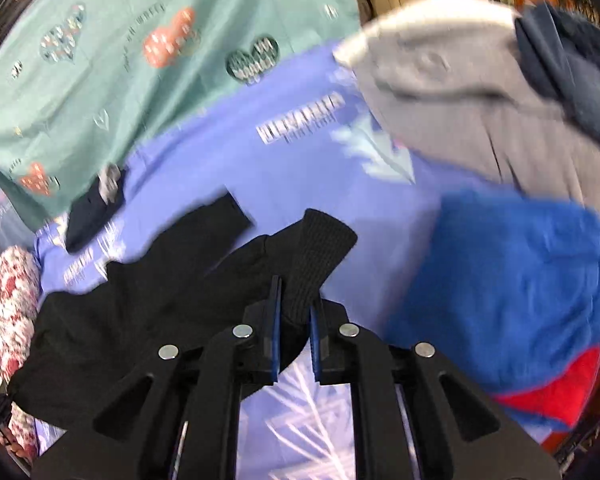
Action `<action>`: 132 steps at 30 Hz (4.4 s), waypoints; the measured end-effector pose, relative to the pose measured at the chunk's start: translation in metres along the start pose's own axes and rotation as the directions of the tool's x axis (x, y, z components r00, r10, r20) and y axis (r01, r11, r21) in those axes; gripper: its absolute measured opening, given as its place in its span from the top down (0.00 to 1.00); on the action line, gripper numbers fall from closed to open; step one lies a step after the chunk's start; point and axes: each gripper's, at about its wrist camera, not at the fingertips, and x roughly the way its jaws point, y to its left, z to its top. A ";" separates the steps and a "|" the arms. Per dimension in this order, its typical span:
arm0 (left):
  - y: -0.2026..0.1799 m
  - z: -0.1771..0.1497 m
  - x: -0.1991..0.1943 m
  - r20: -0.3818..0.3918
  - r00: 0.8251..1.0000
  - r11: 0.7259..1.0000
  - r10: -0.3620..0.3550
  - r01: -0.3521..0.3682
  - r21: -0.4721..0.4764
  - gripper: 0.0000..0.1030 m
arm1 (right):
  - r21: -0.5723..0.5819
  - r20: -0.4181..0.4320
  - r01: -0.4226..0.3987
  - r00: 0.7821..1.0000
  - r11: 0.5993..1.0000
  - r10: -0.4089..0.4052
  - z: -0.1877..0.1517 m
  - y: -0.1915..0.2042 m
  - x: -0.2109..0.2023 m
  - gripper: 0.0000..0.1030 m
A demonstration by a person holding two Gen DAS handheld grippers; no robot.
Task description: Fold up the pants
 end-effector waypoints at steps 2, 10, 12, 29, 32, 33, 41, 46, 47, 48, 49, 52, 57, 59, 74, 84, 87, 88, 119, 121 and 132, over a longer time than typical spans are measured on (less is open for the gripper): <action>0.011 -0.005 0.006 -0.024 1.000 1.000 0.012 -0.012 -0.017 0.95 | 0.009 -0.036 0.017 0.999 1.000 -0.017 -0.014 -0.011 0.007 0.89; 0.029 -0.020 0.034 -0.077 0.972 0.975 0.220 -0.222 -0.013 0.57 | -0.099 -0.017 0.230 0.972 0.968 -0.233 -0.026 -0.002 0.011 0.45; 0.030 -0.019 0.024 -0.025 0.963 0.963 0.268 -0.269 -0.013 0.41 | -0.125 0.079 0.254 0.966 0.959 -0.246 -0.024 0.009 -0.005 0.39; -0.089 -0.040 0.065 -0.051 0.995 0.969 0.089 -0.075 0.236 0.17 | -0.205 -0.221 -0.042 0.975 0.978 -0.005 -0.047 0.082 0.080 0.39; -0.121 -0.052 0.073 -0.065 0.997 0.949 0.048 -0.025 0.315 0.15 | -0.144 -0.158 -0.132 0.981 0.981 0.109 -0.019 0.077 0.076 0.37; -0.131 -0.058 0.076 -0.074 0.996 0.938 0.042 -0.014 0.347 0.15 | -0.121 -0.135 -0.139 0.983 0.983 0.123 -0.013 0.076 0.076 0.34; -0.138 -0.078 0.099 -0.155 0.985 0.932 0.075 -0.014 0.362 0.14 | -0.147 -0.083 -0.047 0.996 0.988 0.035 0.073 0.107 0.154 0.23; -0.125 -0.077 0.116 -0.230 0.969 0.950 0.091 -0.015 0.313 0.15 | -0.219 -0.104 0.007 0.994 0.976 -0.030 0.100 0.125 0.208 0.23; -0.124 -0.077 0.117 -0.238 0.967 0.951 0.090 -0.012 0.310 0.14 | -0.212 -0.122 -0.013 0.992 0.977 -0.014 0.102 0.125 0.216 0.23; -0.124 -0.078 0.118 -0.239 0.966 0.949 0.096 -0.016 0.315 0.14 | -0.206 -0.146 -0.042 0.989 0.978 0.012 0.103 0.126 0.222 0.21; -0.126 -0.078 0.118 -0.237 0.966 0.946 0.101 -0.020 0.323 0.14 | -0.234 -0.139 -0.047 0.990 0.971 0.015 0.102 0.132 0.224 0.21; -0.131 -0.080 0.120 -0.241 0.966 0.944 0.094 -0.009 0.330 0.14 | -0.386 -0.112 0.003 0.993 0.922 -0.050 0.092 0.153 0.224 0.63; -0.147 -0.092 0.122 -0.231 0.969 0.927 0.091 0.002 0.374 0.14 | -0.447 -0.085 -0.067 0.996 0.892 0.032 0.094 0.164 0.198 0.86; -0.151 -0.097 0.124 -0.224 0.969 0.918 0.100 -0.003 0.396 0.14 | -0.411 -0.009 -0.047 0.999 0.910 0.047 0.115 0.158 0.176 0.86; -0.146 -0.083 0.109 -0.116 0.978 0.885 0.175 -0.105 0.453 0.14 | -0.277 0.134 0.331 0.943 0.902 -0.304 0.152 0.104 0.224 0.36; -0.094 0.041 0.120 0.029 0.957 0.862 0.289 -0.274 0.426 0.10 | -0.255 -0.037 -0.045 0.999 0.966 0.036 0.059 0.109 0.136 0.16; -0.083 0.070 0.141 0.009 0.958 0.869 0.288 -0.265 0.417 0.10 | -0.249 -0.083 -0.108 0.992 0.962 0.090 0.039 0.124 0.130 0.16; -0.079 0.078 0.148 -0.004 0.957 0.869 0.291 -0.262 0.420 0.10 | -0.249 -0.097 -0.116 0.991 0.961 0.095 0.034 0.129 0.129 0.16; -0.063 0.155 0.205 -0.053 0.973 0.870 0.224 -0.175 0.460 0.71 | -0.109 -0.162 -0.254 0.959 0.961 0.235 0.002 0.159 0.151 0.16; -0.059 0.165 0.203 -0.034 0.973 0.891 0.229 -0.196 0.409 0.71 | -0.116 -0.159 -0.259 0.958 0.959 0.239 0.001 0.159 0.151 0.16; -0.027 0.161 0.230 -0.031 0.921 0.831 0.387 -0.334 0.444 0.13 | -0.405 -0.141 -0.178 0.981 0.897 0.131 0.036 0.221 0.156 0.14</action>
